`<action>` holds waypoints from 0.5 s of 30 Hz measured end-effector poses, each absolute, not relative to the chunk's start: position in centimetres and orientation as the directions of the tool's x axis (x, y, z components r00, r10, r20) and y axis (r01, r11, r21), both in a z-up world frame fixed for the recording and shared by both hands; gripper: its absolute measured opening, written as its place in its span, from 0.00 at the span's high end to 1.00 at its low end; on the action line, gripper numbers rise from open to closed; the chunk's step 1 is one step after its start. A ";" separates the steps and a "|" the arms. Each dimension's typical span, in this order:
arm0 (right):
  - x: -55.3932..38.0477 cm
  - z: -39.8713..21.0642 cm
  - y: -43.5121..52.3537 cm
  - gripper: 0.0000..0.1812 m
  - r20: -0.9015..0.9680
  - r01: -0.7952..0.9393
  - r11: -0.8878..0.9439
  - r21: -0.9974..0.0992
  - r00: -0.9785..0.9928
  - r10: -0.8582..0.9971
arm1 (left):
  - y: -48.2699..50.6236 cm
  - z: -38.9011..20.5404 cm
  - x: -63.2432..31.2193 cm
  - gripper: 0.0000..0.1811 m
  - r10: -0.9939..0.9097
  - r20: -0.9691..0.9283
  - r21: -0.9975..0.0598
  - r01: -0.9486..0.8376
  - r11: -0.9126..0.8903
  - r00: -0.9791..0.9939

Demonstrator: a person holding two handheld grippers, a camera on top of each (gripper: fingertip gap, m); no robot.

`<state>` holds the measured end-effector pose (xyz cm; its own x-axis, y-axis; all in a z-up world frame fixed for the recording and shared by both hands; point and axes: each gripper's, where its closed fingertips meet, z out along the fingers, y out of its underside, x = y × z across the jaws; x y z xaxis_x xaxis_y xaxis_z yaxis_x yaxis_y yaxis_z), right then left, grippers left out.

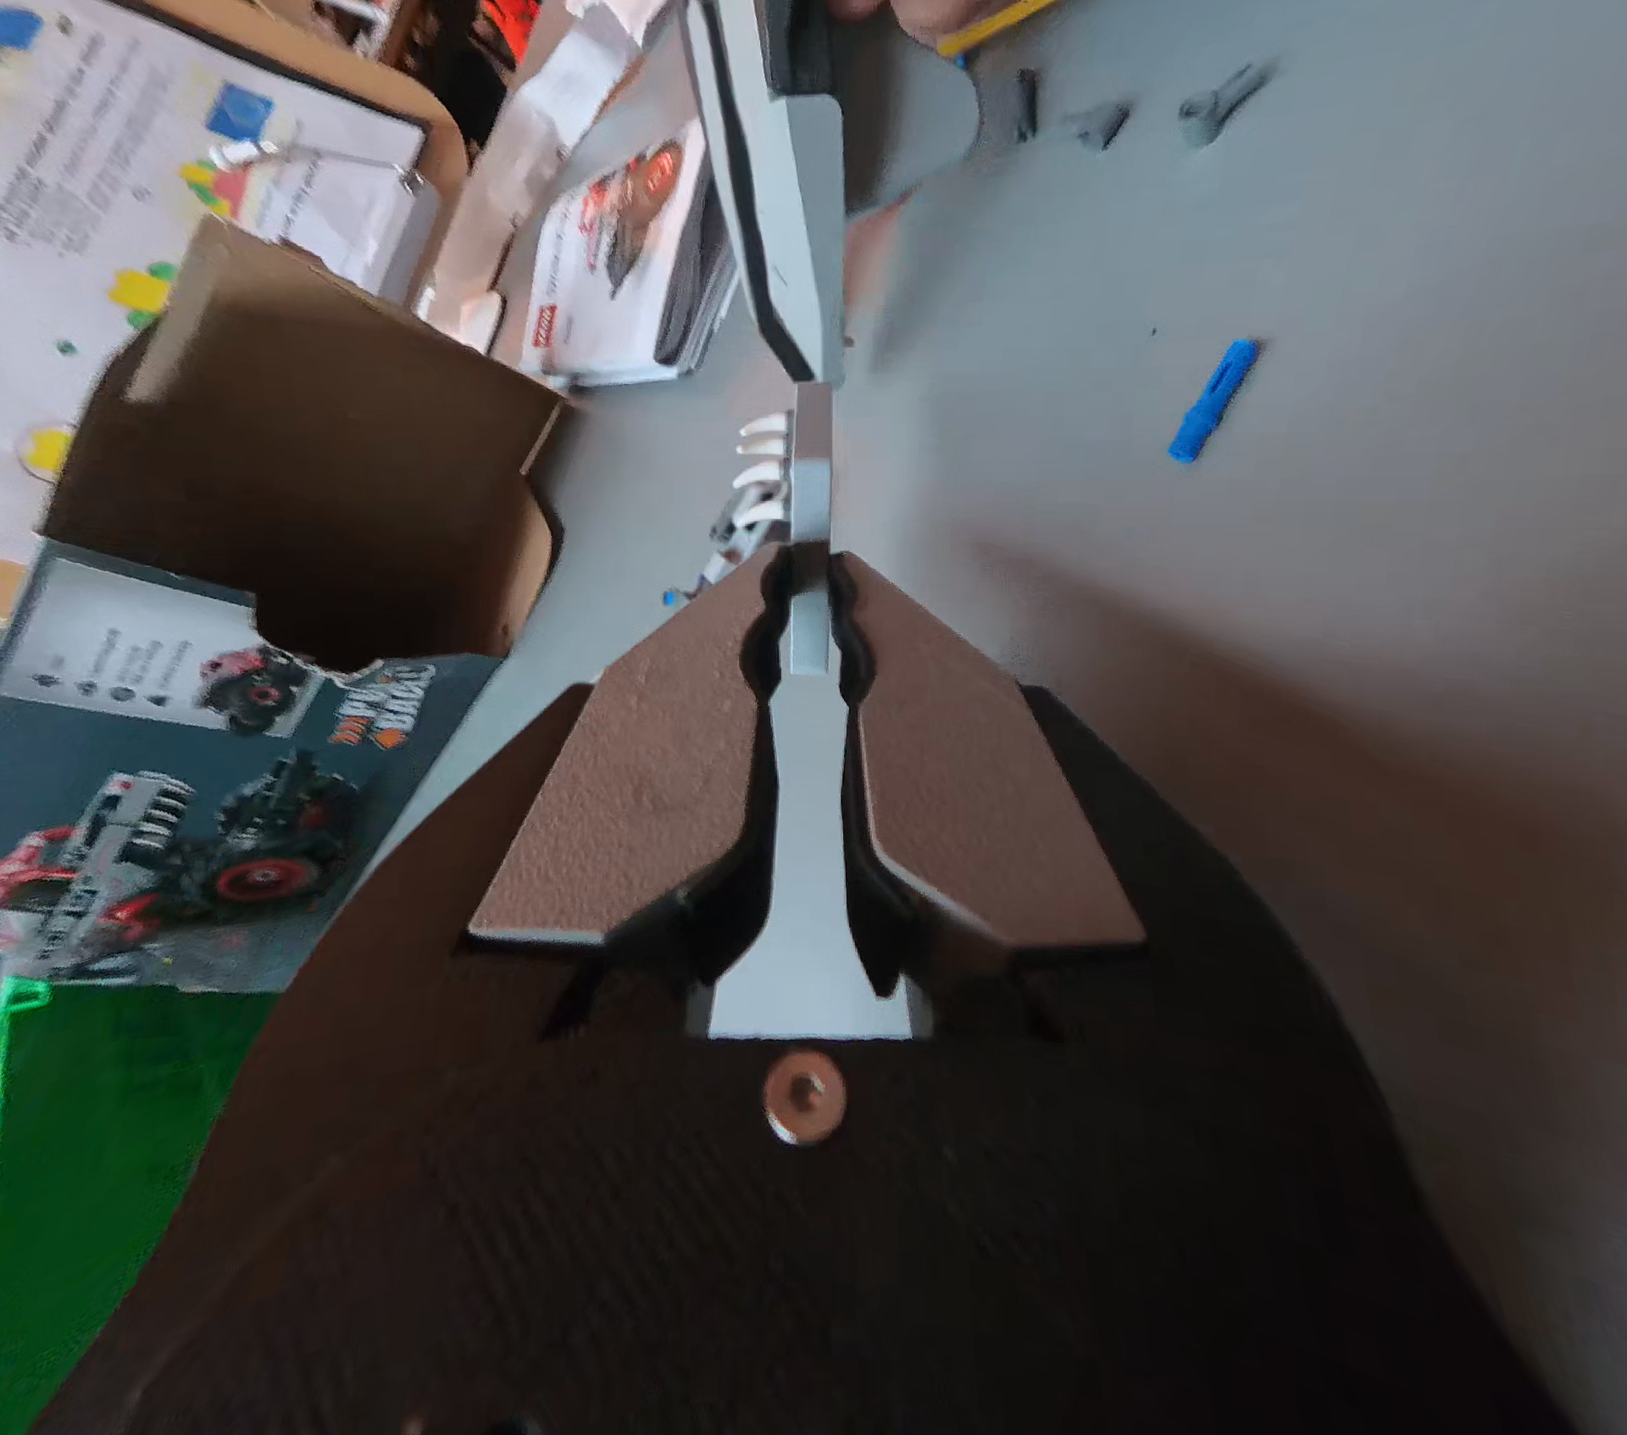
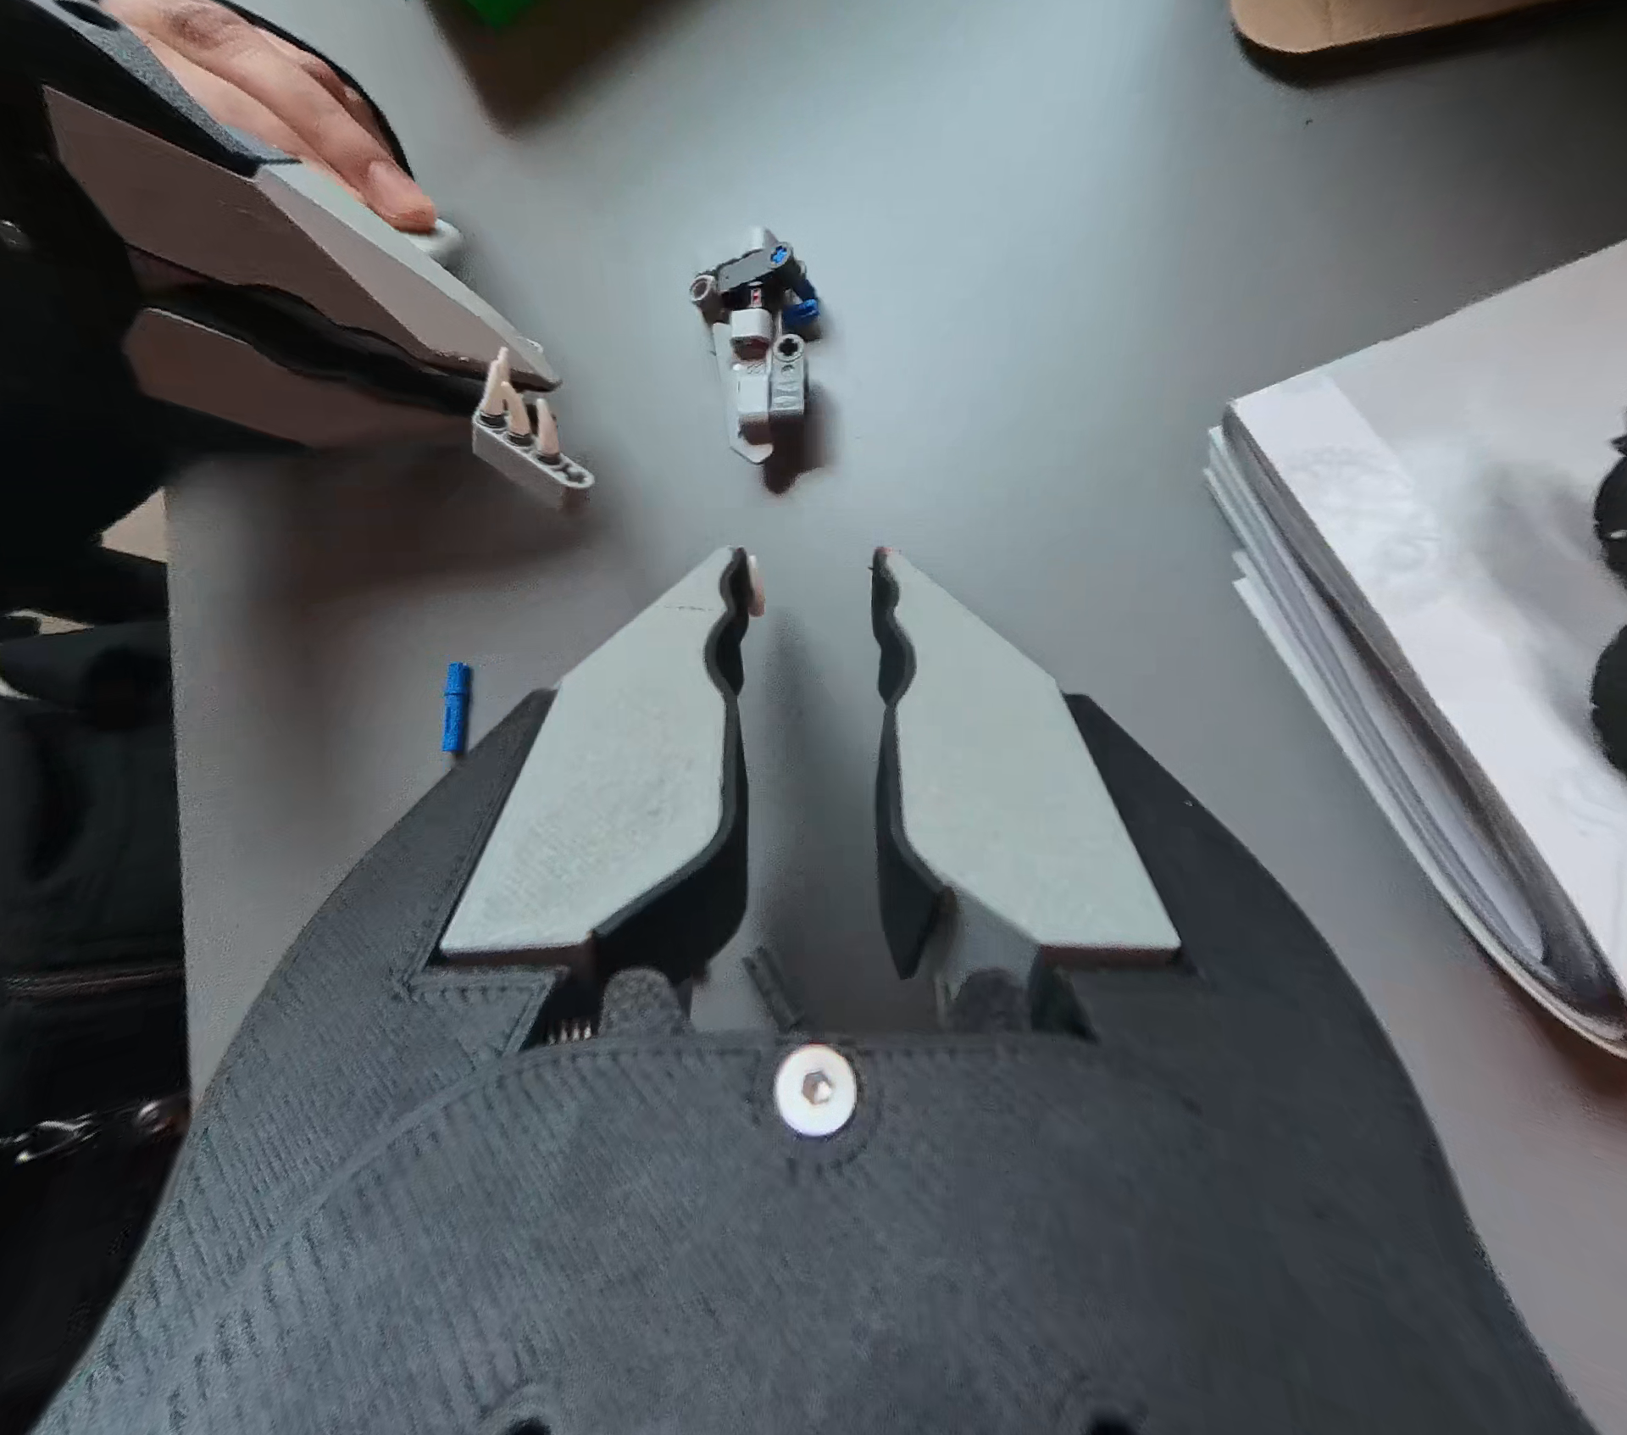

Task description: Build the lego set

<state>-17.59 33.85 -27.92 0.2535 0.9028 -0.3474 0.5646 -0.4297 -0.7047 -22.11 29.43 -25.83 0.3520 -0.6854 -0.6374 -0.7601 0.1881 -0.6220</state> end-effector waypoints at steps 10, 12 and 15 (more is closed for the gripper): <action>-17.4 -27.7 34.8 0.87 0.002 0.644 -0.178 -0.744 0.268 0.964 | 29.3 -26.8 -22.1 0.97 -0.716 -0.612 -0.613 -0.774 0.161 0.336; -17.6 -28.1 34.4 0.85 0.054 0.656 -0.110 -0.747 0.225 0.973 | 29.3 -26.9 -22.1 0.97 -0.715 -0.613 -0.610 -0.776 0.160 0.335; -17.9 -26.7 34.2 0.87 0.004 0.601 -0.145 -0.786 0.239 0.971 | 29.3 -26.8 -22.2 0.97 -0.714 -0.613 -0.613 -0.774 0.161 0.337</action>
